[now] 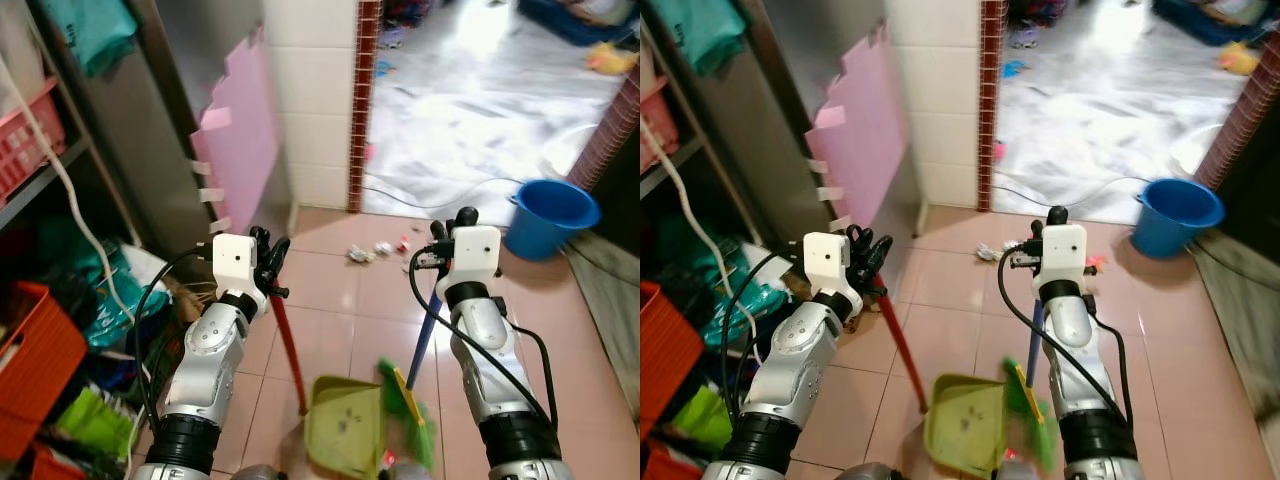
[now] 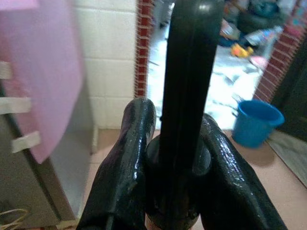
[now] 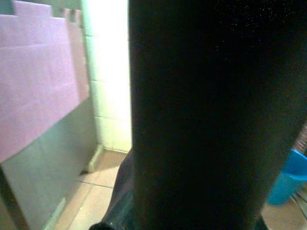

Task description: Sweep floor

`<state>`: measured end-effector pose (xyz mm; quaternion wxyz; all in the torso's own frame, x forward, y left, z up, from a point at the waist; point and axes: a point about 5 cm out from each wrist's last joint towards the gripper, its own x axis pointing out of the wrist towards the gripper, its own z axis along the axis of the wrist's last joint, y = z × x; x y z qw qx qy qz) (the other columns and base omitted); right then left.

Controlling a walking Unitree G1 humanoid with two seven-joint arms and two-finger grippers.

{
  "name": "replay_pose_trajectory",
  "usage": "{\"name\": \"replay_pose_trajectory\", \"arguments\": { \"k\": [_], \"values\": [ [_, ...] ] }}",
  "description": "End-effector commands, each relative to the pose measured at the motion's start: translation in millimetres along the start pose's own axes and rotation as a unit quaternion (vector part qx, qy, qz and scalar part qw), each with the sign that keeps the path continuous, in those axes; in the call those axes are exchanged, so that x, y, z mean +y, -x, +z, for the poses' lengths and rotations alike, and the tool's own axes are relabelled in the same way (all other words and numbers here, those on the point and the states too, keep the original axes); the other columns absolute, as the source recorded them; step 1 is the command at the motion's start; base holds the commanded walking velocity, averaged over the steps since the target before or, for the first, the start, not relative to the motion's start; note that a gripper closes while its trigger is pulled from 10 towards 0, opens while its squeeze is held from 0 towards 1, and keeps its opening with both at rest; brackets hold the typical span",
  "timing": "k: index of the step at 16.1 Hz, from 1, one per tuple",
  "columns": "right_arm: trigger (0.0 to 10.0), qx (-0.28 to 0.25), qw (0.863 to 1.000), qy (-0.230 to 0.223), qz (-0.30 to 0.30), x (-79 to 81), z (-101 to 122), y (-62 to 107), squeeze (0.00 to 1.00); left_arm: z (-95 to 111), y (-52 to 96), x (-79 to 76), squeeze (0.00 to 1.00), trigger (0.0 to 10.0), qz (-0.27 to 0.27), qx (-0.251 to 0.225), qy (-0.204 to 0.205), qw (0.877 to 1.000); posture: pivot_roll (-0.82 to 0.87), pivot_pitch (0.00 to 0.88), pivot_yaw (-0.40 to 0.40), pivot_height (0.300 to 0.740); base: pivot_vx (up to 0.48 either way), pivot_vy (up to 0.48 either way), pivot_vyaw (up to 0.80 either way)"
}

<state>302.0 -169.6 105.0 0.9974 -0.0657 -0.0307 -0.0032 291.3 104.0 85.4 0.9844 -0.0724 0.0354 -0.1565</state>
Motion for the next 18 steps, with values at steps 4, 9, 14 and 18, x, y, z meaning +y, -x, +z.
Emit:
{"name": "replay_pose_trajectory", "arguments": {
  "k": [4,9,14,18],
  "values": [
    [10.0,0.012,1.0,0.02,-0.011,-8.9,-0.6,3.9,0.0,2.1,-2.2,-3.4,0.0,10.0,0.004,-0.012,-0.005,1.0,-0.08,0.0,0.069,0.74,0.0,0.0,-0.8],
    [10.0,0.034,0.998,0.04,-0.042,-15.2,-7.3,6.3,0.0,-8.1,-1.7,9.8,0.0,10.0,0.066,0.012,-0.103,0.992,-0.09,0.0,0.092,0.74,0.0,0.0,-0.48],
    [10.0,0.075,0.996,-0.005,-0.056,-11.4,-18.6,7.8,0.0,-9.6,-6.6,20.7,0.0,10.0,0.119,-0.005,-0.136,0.984,-0.09,0.0,0.098,0.74,0.0,0.0,0.0],
    [10.0,0.11,0.987,-0.101,-0.059,1.9,-17.2,-2.6,0.0,-34.1,-15.8,3.1,0.0,10.0,0.126,0.044,-0.1,0.986,-0.11,0.0,0.091,0.74,0.0,0.0,0.0]
  ]
}}
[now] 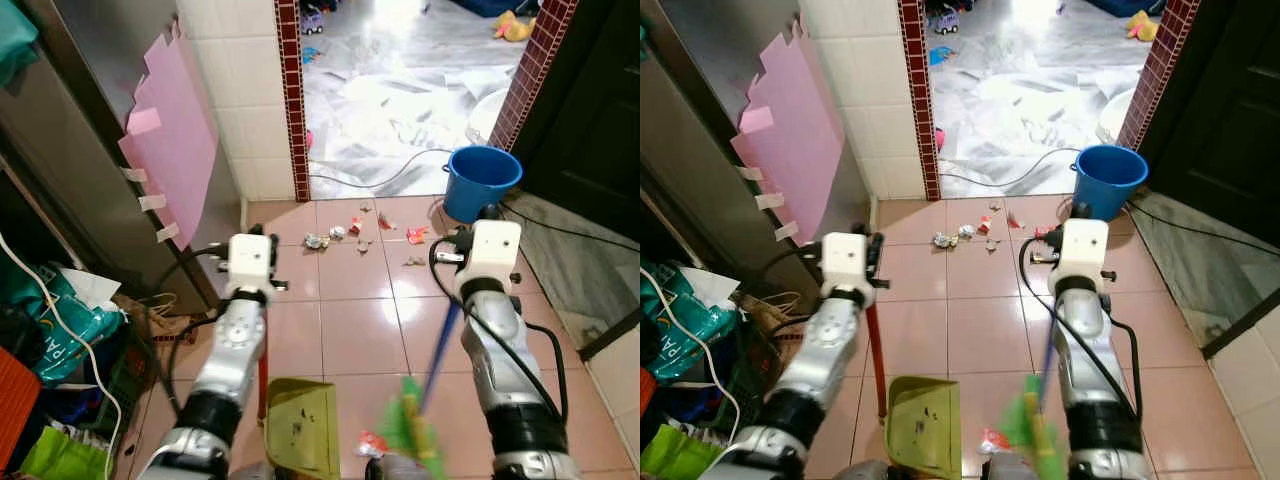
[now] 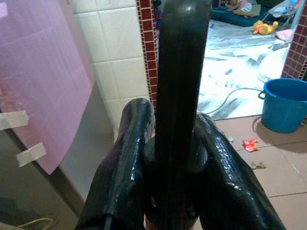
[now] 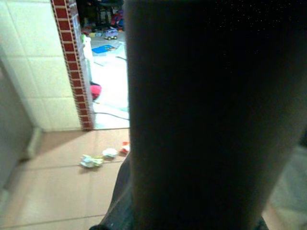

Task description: Sweep floor

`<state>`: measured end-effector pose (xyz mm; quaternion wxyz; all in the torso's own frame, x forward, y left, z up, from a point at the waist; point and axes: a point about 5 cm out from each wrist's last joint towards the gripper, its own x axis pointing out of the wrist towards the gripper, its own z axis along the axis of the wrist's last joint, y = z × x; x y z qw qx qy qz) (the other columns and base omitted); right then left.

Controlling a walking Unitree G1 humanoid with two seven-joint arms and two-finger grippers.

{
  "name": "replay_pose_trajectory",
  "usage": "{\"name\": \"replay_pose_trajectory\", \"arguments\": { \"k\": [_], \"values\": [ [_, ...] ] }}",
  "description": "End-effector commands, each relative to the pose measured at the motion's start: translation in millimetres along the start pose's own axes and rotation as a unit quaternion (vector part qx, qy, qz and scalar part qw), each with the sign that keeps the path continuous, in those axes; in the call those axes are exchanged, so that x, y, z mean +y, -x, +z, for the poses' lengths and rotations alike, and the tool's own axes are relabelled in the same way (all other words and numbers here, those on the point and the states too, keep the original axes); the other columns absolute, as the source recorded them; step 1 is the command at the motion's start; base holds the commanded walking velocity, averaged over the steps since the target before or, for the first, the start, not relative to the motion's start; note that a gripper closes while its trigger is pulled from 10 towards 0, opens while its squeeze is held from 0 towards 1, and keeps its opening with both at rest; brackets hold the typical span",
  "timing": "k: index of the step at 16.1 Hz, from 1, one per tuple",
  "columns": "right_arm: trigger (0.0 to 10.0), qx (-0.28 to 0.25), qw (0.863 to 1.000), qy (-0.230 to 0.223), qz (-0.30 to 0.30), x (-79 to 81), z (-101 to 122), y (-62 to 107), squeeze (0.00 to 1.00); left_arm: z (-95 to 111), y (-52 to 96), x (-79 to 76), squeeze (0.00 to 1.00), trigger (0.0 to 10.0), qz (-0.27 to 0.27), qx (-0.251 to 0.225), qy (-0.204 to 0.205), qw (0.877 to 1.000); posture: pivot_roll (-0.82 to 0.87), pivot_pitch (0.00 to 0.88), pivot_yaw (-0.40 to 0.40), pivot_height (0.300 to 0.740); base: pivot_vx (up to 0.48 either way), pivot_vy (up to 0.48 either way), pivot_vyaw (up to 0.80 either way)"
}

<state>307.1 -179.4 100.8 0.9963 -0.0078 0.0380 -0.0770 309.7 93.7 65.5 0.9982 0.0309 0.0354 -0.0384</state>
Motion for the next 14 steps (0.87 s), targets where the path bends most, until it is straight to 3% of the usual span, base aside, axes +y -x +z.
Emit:
{"name": "replay_pose_trajectory", "arguments": {
  "k": [1,2,4,6,8,11,14],
  "values": [
    [10.0,0.046,0.996,-0.069,0.014,12.1,-11.6,0.2,0.0,-16.7,4.9,-2.4,0.0,10.0,-0.013,0.042,-0.004,0.999,-0.11,0.0,0.091,0.74,0.0,0.0,0.0],
    [10.0,0.054,0.991,-0.121,0.015,17.4,-6.9,-4.0,0.0,-17.0,4.5,-10.4,0.0,10.0,-0.027,0.045,0.011,0.999,-0.11,0.0,0.091,0.74,0.0,0.0,0.0],
    [10.0,0.05,0.983,-0.175,0.02,21.4,3.7,-9.6,0.0,-17.6,4.2,-18.1,0.0,10.0,-0.041,0.043,0.011,0.998,-0.11,0.0,0.092,0.74,0.0,0.0,0.0],
    [10.0,0.036,0.976,-0.211,0.026,22.2,17.4,-14.8,0.0,-20.6,3.5,-17.0,0.0,10.0,-0.031,0.052,0.024,0.998,-0.11,0.0,0.092,0.74,0.0,0.0,0.0],
    [10.0,0.014,0.976,-0.216,0.035,20.3,28.1,-16.3,0.0,-19.6,1.5,-10.9,0.0,10.0,-0.019,0.054,0.046,0.997,-0.11,0.0,0.088,0.74,0.0,0.0,0.0],
    [10.0,-0.088,0.989,-0.098,0.07,8.2,58.3,-15.6,0.0,-12.4,-3.5,-2.3,0.0,10.0,-0.026,0.042,0.089,0.995,-0.11,0.0,0.086,0.74,0.0,0.0,0.0],
    [10.0,-0.111,0.99,-0.057,0.06,-8.1,64.7,-13.7,0.0,-8.5,-5.9,4.5,0.0,10.0,-0.034,0.037,0.121,0.991,-0.11,0.0,0.091,0.74,0.0,0.0,0.0]
  ]
}}
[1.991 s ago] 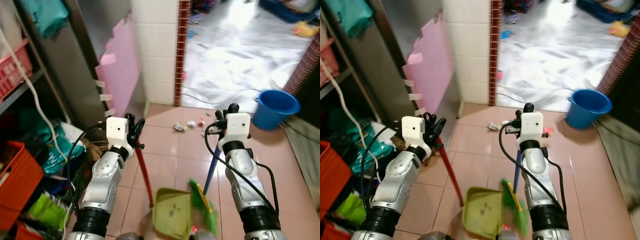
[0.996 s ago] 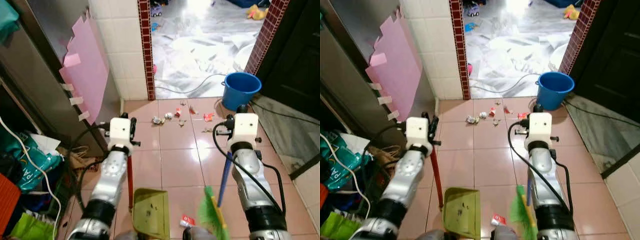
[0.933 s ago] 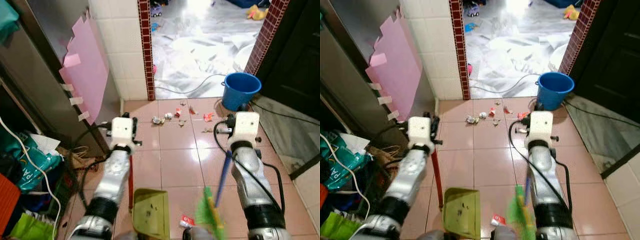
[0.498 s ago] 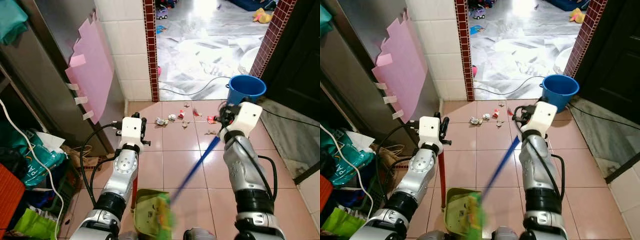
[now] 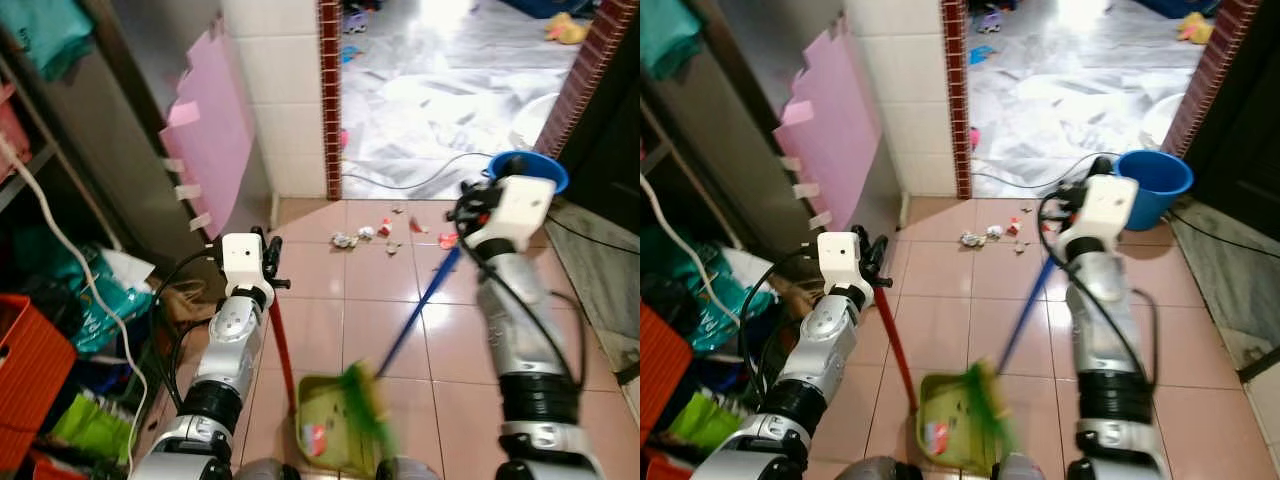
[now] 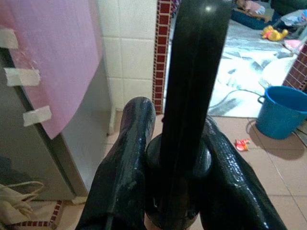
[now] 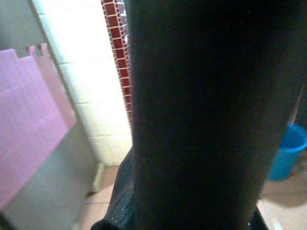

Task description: Sweep floor

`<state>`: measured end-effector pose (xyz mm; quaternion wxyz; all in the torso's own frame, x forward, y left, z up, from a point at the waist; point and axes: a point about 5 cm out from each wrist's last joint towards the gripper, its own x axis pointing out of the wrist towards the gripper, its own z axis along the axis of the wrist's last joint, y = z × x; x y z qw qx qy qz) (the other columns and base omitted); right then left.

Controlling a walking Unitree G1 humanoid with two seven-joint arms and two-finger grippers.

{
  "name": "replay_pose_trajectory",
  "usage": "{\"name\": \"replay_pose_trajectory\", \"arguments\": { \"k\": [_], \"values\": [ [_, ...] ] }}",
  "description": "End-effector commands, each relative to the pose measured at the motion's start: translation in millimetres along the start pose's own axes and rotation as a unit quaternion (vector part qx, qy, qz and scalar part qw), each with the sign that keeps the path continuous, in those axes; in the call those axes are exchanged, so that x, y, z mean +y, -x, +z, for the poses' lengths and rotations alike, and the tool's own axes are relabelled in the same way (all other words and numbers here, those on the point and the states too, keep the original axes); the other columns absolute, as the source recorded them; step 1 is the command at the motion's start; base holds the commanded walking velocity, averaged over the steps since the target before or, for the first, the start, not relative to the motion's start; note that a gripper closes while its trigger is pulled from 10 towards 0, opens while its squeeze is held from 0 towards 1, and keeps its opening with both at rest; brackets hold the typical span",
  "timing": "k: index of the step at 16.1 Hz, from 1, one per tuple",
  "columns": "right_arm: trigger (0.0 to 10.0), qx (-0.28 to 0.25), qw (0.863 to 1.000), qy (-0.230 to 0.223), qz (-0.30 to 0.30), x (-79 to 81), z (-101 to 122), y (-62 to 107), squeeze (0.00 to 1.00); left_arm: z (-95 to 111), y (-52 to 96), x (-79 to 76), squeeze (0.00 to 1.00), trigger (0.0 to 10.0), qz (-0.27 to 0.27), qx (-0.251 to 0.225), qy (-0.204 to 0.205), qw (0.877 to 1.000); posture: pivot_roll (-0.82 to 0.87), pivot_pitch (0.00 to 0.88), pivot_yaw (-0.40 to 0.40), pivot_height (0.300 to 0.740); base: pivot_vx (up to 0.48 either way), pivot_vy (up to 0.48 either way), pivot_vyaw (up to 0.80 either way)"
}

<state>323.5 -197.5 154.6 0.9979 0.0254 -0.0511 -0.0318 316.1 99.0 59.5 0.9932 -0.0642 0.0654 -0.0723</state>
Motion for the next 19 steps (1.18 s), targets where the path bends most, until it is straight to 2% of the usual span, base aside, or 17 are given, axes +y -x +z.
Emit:
{"name": "replay_pose_trajectory", "arguments": {
  "k": [1,3,5,8,10,12,15,19],
  "values": [
    [10.0,-0.029,1.0,0.006,-0.005,-1.7,9.0,1.3,0.0,-0.3,0.6,2.3,0.0,10.0,0.009,0.005,0.036,0.999,-0.12,0.0,0.095,0.74,0.0,0.0,0.0],
    [10.0,-0.037,0.998,0.047,-0.026,-13.4,7.6,3.3,0.0,4.7,0.1,5.2,0.0,10.0,0.01,-0.007,0.05,0.999,-0.12,0.0,0.102,0.74,0.0,0.0,0.0],
    [10.0,-0.037,0.997,0.065,-0.028,-14.2,2.1,8.8,0.0,11.0,-1.3,7.5,0.0,10.0,0.011,-0.015,0.058,0.998,-0.13,0.0,0.104,0.74,0.0,0.0,0.0],
    [10.0,0.004,0.998,0.064,-0.013,3.1,-24.8,25.2,0.0,37.6,-2.9,13.5,0.0,10.0,-0.007,-0.069,0.077,0.995,-0.12,0.0,0.11,0.74,0.08,0.0,-0.44],
    [10.0,-0.001,0.997,0.071,0.007,15.7,-27.5,29.5,0.0,46.8,-2.5,17.5,0.0,10.0,-0.005,-0.086,0.076,0.993,-0.12,0.0,0.111,0.74,0.281,0.261,-0.8],
    [10.0,-0.007,0.996,0.085,0.019,21.5,-28.6,31.4,0.0,45.8,1.4,21.4,0.0,10.0,-0.005,-0.087,0.066,0.994,-0.12,0.0,0.109,0.74,0.302,0.345,-0.8],
    [10.0,-0.009,0.995,0.098,0.02,15.1,-27.9,30.3,0.0,37.3,8.1,20.9,0.0,10.0,-0.006,-0.075,0.066,0.995,-0.12,0.0,0.103,0.74,0.315,0.36,-0.75],
    [10.0,-0.018,0.993,0.113,0.041,17.4,-23.2,24.1,0.0,32.2,13.4,15.7,0.0,10.0,-0.009,-0.065,0.071,0.995,-0.1,0.0,0.065,0.74,0.315,0.362,-0.24]
  ]
}}
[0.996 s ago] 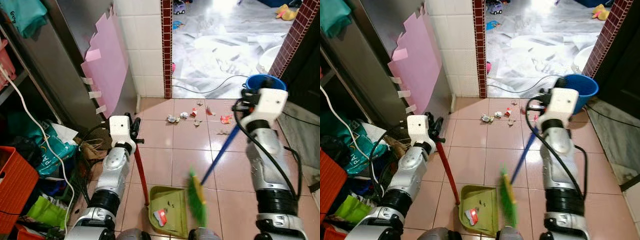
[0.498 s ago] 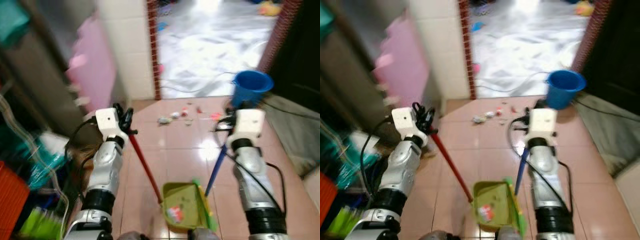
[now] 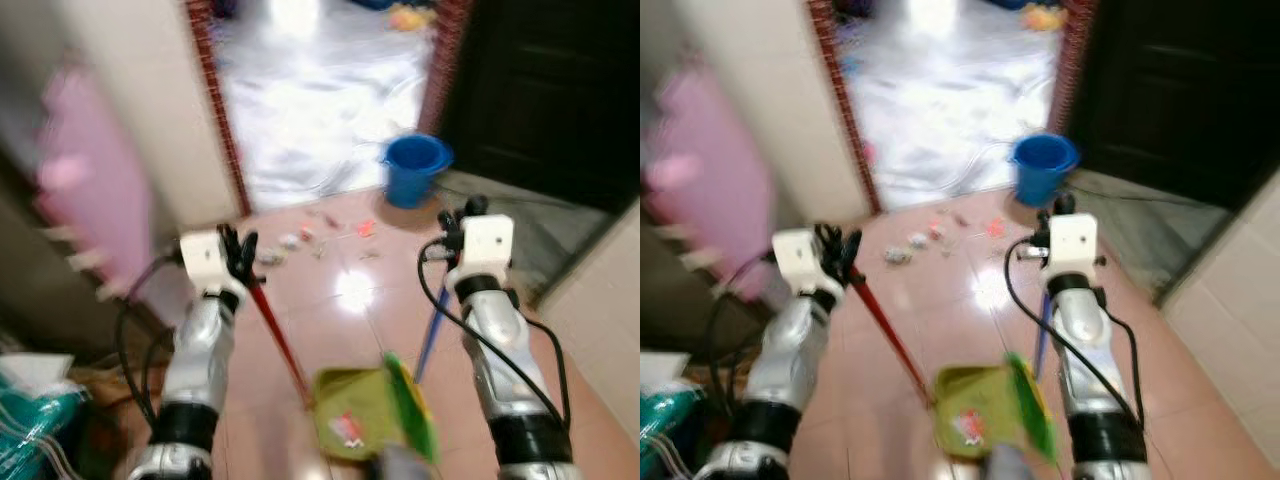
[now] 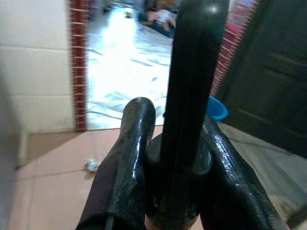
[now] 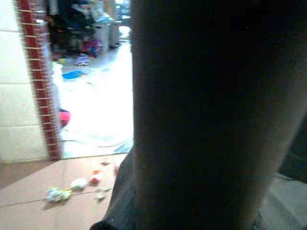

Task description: Sweep floor

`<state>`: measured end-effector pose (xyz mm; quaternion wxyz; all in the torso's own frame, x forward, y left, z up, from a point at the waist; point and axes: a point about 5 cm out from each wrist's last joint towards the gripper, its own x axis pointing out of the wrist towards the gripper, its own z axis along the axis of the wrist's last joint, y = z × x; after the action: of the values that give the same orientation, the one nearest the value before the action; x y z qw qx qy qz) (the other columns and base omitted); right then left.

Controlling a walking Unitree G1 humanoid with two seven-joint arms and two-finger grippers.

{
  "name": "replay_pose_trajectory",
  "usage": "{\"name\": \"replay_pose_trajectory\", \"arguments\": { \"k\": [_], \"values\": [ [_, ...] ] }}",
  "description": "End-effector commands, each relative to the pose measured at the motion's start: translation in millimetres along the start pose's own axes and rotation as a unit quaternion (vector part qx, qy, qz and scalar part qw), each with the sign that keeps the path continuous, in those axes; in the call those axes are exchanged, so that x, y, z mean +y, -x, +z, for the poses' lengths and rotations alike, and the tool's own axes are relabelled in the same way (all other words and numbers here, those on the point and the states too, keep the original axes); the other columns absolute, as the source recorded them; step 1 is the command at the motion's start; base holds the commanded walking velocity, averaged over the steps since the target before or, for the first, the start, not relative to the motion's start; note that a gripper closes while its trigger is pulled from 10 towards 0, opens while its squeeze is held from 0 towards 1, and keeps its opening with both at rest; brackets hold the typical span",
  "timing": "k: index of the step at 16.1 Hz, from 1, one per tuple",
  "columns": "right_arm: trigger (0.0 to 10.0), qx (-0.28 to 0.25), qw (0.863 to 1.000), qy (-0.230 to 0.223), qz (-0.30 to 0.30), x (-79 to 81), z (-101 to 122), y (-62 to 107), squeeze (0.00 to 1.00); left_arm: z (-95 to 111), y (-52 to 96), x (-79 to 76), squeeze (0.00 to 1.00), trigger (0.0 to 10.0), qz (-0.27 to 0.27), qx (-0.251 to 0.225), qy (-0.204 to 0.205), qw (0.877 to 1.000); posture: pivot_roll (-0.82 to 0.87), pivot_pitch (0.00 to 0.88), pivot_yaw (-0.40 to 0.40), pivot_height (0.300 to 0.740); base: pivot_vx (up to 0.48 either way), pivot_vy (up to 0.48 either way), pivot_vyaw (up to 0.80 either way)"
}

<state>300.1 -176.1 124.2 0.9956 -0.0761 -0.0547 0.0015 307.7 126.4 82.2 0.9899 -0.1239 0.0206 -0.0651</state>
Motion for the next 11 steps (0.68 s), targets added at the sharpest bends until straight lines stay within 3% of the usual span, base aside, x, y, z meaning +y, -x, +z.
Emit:
{"name": "replay_pose_trajectory", "arguments": {
  "k": [1,2,4,6,11],
  "values": [
    [10.0,-0.008,1.0,0.023,0.01,0.1,4.8,-5.4,0.0,5.5,-1.3,-7.3,0.0,10.0,0.001,-0.012,0.009,1.0,-0.09,0.0,0.034,0.74,0.0,0.0,0.0],
    [10.0,0.002,0.999,0.039,0.022,6.4,2.7,-8.6,0.0,4.3,2.1,-3.7,0.0,10.0,0.015,-0.009,-0.02,1.0,-0.06,0.0,-0.009,0.74,0.0,0.0,0.0],
    [10.0,0.014,0.998,0.047,0.045,18.8,-2.1,-10.8,0.0,6.6,12.0,4.3,0.0,10.0,0.036,-0.022,-0.018,0.999,-0.03,0.0,-0.033,0.74,0.0,0.0,0.0],
    [10.0,0.016,0.998,0.008,0.062,31.4,-6.3,-11.4,0.0,-0.1,23.0,9.7,0.0,10.0,0.049,-0.016,-0.016,0.999,-0.01,0.0,-0.02,0.74,0.0,0.0,0.0],
    [10.0,0.004,0.999,0.006,0.038,30.3,-7.6,-4.2,0.0,3.9,29.6,13.1,0.0,10.0,0.043,-0.024,-0.031,0.998,-0.04,0.0,0.033,0.74,0.0,0.0,0.0]
  ]
}}
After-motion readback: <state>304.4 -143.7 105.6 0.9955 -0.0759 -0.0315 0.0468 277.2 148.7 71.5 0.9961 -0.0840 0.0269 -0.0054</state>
